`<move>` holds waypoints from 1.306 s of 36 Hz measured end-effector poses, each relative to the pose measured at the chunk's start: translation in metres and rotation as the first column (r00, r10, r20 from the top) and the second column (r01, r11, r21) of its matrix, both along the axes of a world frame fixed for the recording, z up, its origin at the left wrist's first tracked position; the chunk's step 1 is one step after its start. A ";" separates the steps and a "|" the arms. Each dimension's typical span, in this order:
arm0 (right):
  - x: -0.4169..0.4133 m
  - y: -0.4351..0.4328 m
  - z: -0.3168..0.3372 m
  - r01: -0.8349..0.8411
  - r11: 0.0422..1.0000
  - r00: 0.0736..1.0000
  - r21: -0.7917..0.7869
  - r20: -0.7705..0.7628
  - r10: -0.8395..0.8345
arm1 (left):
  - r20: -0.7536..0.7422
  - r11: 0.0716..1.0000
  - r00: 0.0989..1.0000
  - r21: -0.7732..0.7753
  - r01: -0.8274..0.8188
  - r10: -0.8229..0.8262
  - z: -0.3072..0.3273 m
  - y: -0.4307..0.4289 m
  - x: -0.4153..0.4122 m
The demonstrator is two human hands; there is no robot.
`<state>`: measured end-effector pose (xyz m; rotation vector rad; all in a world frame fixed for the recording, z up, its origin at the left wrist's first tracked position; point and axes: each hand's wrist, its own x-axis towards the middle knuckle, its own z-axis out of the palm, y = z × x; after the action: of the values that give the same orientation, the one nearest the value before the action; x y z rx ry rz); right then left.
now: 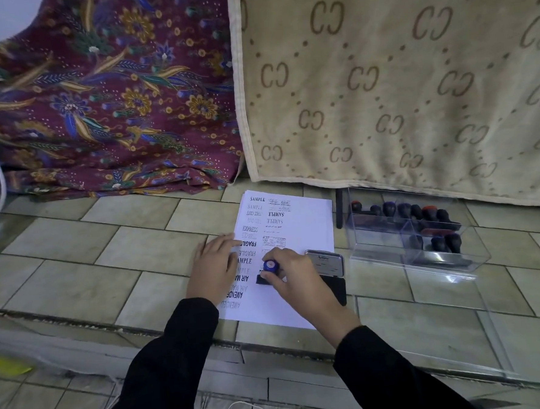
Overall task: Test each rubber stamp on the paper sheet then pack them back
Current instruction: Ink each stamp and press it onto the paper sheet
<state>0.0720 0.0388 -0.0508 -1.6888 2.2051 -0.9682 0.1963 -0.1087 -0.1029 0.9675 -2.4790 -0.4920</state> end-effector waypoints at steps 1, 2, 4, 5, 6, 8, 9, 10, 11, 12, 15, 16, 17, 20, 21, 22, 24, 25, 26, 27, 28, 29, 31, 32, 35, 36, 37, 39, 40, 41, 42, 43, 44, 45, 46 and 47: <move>0.001 0.000 -0.001 0.000 1.000 1.000 0.001 -0.004 0.000 | -0.001 1.000 1.000 -0.001 0.000 0.000 0.000 0.000 0.000; 0.002 -0.001 -0.002 -0.004 1.000 1.000 0.002 -0.011 0.004 | -0.003 1.000 1.000 -0.001 0.000 0.000 0.000 0.000 0.000; 0.004 0.000 -0.005 -0.018 1.000 0.999 0.008 -0.028 0.018 | -0.004 1.000 1.000 -0.002 0.002 -0.002 -0.001 0.000 0.000; 0.004 0.000 -0.005 -0.022 1.000 0.999 0.010 -0.033 0.023 | -0.004 1.000 1.000 -0.005 0.003 -0.003 -0.001 -0.001 0.000; 0.004 0.000 -0.006 -0.024 1.000 0.999 0.009 -0.032 0.025 | -0.004 1.000 1.000 -0.009 0.003 -0.003 -0.001 -0.001 0.000; 0.003 -0.003 -0.004 -0.019 1.000 1.000 0.005 -0.025 0.019 | -0.003 1.000 1.000 -0.015 0.000 0.000 -0.002 -0.001 -0.001; 0.002 -0.005 -0.003 -0.013 1.000 1.000 0.005 -0.022 0.013 | -0.001 1.000 1.000 -0.017 -0.002 0.002 -0.002 -0.001 -0.001; 0.001 -0.007 -0.002 -0.008 1.000 1.000 0.005 -0.021 0.008 | 0.001 1.000 1.000 -0.020 -0.003 0.003 -0.003 -0.001 -0.001; 0.001 -0.008 -0.001 -0.006 1.000 1.000 0.005 -0.023 0.006 | 0.003 1.000 1.000 -0.023 -0.004 0.004 -0.003 -0.001 -0.001; 0.001 -0.009 -0.001 -0.008 1.000 1.000 0.006 -0.028 0.008 | 0.005 1.000 1.000 -0.026 -0.005 0.005 -0.003 -0.001 -0.001; 0.006 -0.004 -0.005 -0.020 1.000 0.999 0.007 -0.048 0.021 | 0.004 1.000 1.000 -0.030 -0.006 0.006 -0.004 -0.001 0.000; 0.008 -0.002 -0.006 -0.020 1.000 0.999 0.001 -0.050 0.020 | 0.000 1.000 1.000 -0.029 -0.008 0.008 -0.004 -0.001 -0.001; 0.009 0.000 -0.007 -0.017 1.000 0.999 -0.010 -0.049 0.017 | -0.002 1.000 1.000 -0.028 -0.009 0.009 -0.004 -0.001 -0.001; 0.010 -0.001 -0.007 0.007 0.999 1.000 -0.032 -0.020 -0.008 | 0.006 1.000 1.000 -0.030 -0.007 0.007 -0.004 -0.001 -0.001; 0.010 -0.001 -0.006 0.014 0.999 1.000 -0.034 -0.008 -0.014 | 0.010 0.999 1.000 -0.032 -0.004 0.005 -0.004 -0.002 -0.001; 0.010 -0.001 -0.006 0.016 0.999 1.000 -0.037 -0.001 -0.017 | 0.012 0.999 1.000 -0.032 -0.003 0.003 -0.004 -0.002 -0.001; 0.010 0.000 -0.007 0.006 0.999 1.000 -0.034 -0.009 -0.006 | 0.010 1.000 1.000 -0.030 -0.005 0.005 -0.005 -0.002 -0.001; 0.011 0.002 -0.009 -0.001 0.999 1.000 -0.034 -0.018 0.001 | 0.007 0.999 1.000 -0.032 -0.004 0.004 -0.005 -0.002 -0.001; 0.013 0.004 -0.010 -0.008 0.999 1.000 -0.035 -0.029 0.007 | 0.002 0.999 1.000 -0.033 -0.003 0.003 -0.006 -0.002 -0.001; 0.014 0.005 -0.012 -0.012 0.999 0.999 -0.039 -0.036 0.011 | -0.004 0.999 1.000 -0.033 -0.003 0.002 -0.006 -0.001 -0.001; 0.014 0.006 -0.012 -0.010 0.999 0.999 -0.043 -0.035 0.008 | -0.008 0.999 1.000 -0.034 -0.003 0.003 -0.006 -0.001 -0.001; 0.014 0.004 -0.012 0.001 0.999 1.000 -0.048 -0.025 -0.002 | -0.009 0.999 1.000 -0.035 -0.004 0.004 -0.006 -0.001 -0.001; 0.011 -0.002 -0.009 0.028 0.999 1.000 -0.035 -0.001 -0.028 | -0.004 0.999 1.000 -0.036 -0.005 0.005 -0.005 -0.001 -0.002; 0.008 -0.006 -0.008 0.038 0.999 0.999 -0.018 0.005 -0.038 | 0.002 0.999 1.000 -0.035 -0.005 0.005 -0.005 -0.001 -0.002; -0.004 -0.012 -0.002 0.119 0.993 0.987 -0.017 0.115 -0.116 | 0.010 1.000 1.000 -0.018 -0.004 0.004 -0.004 -0.001 0.000; -0.010 -0.011 0.002 0.181 0.982 0.970 -0.051 0.176 -0.169 | 0.008 1.000 1.000 -0.015 -0.002 0.002 -0.004 -0.001 0.000; -0.017 -0.009 0.007 0.248 0.964 0.945 -0.097 0.243 -0.219 | 0.005 1.000 1.000 -0.012 0.000 0.000 -0.004 -0.001 0.000; -0.034 -0.003 0.019 0.359 0.913 0.895 -0.195 0.350 -0.277 | -0.002 1.000 1.000 -0.007 0.003 -0.003 -0.004 0.000 0.000; -0.042 0.001 0.026 0.390 0.890 0.885 -0.234 0.363 -0.292 | -0.005 1.000 1.000 -0.009 0.003 -0.003 -0.003 0.000 0.000; -0.050 0.006 0.032 0.405 0.877 0.883 -0.259 0.361 -0.301 | -0.006 1.000 1.000 -0.013 0.003 -0.003 -0.003 0.000 0.000; -0.056 0.010 0.038 0.412 0.870 0.882 -0.272 0.359 -0.305 | -0.006 1.000 1.000 -0.016 0.002 -0.002 -0.003 0.001 0.000; -0.062 0.015 0.043 0.415 0.867 0.880 -0.275 0.364 -0.306 | -0.004 1.000 1.000 -0.017 0.002 -0.002 -0.002 0.001 0.000; -0.066 0.020 0.046 0.415 0.868 0.879 -0.272 0.366 -0.305 | -0.003 1.000 1.000 -0.016 0.002 -0.002 -0.002 0.001 0.000; -0.069 0.024 0.047 0.409 0.873 0.882 -0.266 0.362 -0.303 | -0.003 1.000 1.000 -0.017 0.003 -0.003 -0.002 0.001 0.000; -0.070 0.028 0.047 0.398 0.881 0.887 -0.254 0.350 -0.300 | -0.004 1.000 1.000 -0.017 0.004 -0.004 -0.002 0.001 0.000; -0.070 0.032 0.046 0.384 0.892 0.894 -0.239 0.339 -0.294 | -0.005 1.000 1.000 -0.015 0.005 -0.005 -0.002 0.001 0.000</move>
<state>0.0020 0.0706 -0.0048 -1.1602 2.2765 -1.6032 0.1961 -0.1080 -0.1050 0.9532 -2.4778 -0.4767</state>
